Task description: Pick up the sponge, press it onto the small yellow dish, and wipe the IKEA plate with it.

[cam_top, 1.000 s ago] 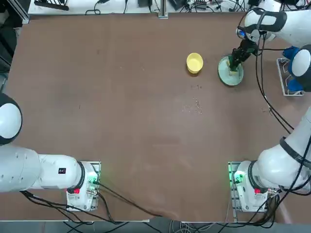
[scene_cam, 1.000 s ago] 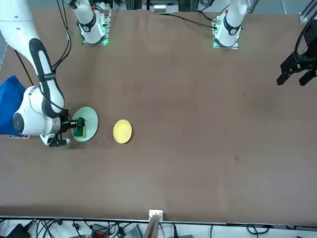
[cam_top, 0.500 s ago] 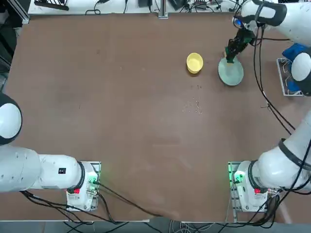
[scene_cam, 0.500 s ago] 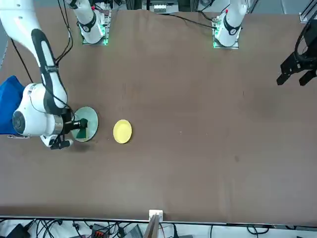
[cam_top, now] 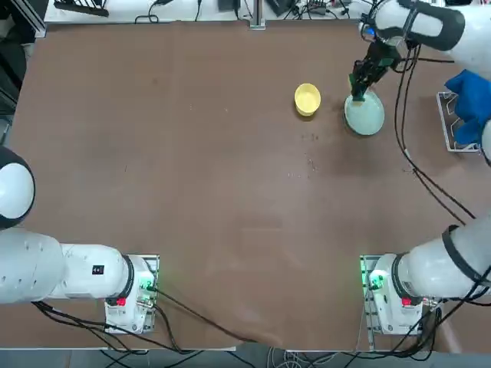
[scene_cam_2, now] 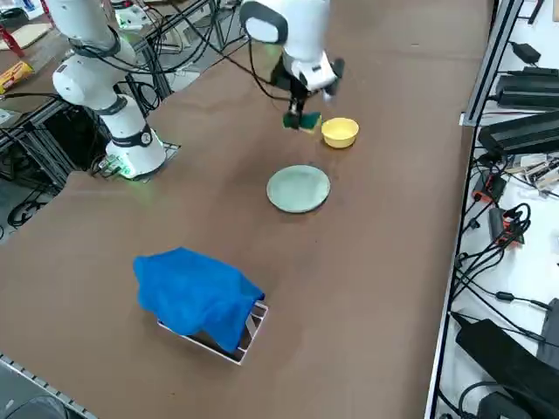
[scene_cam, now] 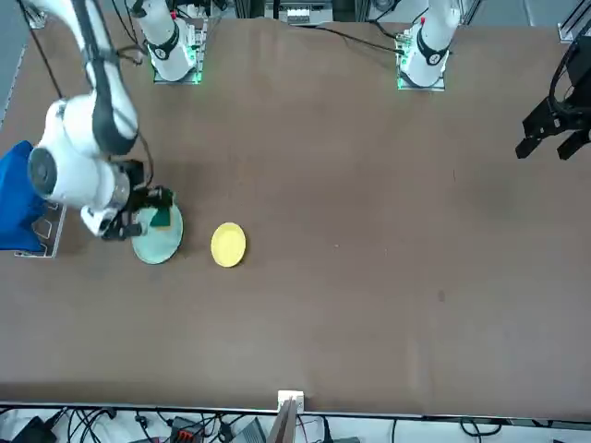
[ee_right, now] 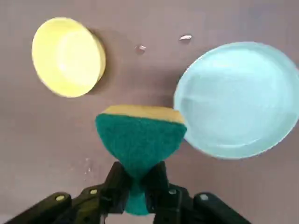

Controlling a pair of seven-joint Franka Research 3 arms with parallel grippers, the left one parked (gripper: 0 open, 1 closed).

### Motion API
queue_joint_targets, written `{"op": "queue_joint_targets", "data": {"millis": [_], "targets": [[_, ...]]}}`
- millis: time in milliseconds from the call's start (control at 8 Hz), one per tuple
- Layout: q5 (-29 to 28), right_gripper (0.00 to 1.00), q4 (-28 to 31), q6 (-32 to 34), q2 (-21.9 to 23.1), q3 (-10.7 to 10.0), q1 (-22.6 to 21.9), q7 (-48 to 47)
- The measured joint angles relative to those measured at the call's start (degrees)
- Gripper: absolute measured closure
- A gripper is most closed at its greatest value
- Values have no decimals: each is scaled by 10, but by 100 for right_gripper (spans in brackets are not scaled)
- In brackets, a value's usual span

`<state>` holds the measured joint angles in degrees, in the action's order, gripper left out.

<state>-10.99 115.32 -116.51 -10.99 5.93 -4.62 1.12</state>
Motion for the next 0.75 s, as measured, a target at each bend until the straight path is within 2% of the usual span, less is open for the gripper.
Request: {"op": "queue_joint_targets", "data": {"millis": [250, 750], "targets": [[0, 78, 77, -90, 22, 2, -56, -65], [-1, 78, 165, -237, 18, 3, -146, -186]]}}
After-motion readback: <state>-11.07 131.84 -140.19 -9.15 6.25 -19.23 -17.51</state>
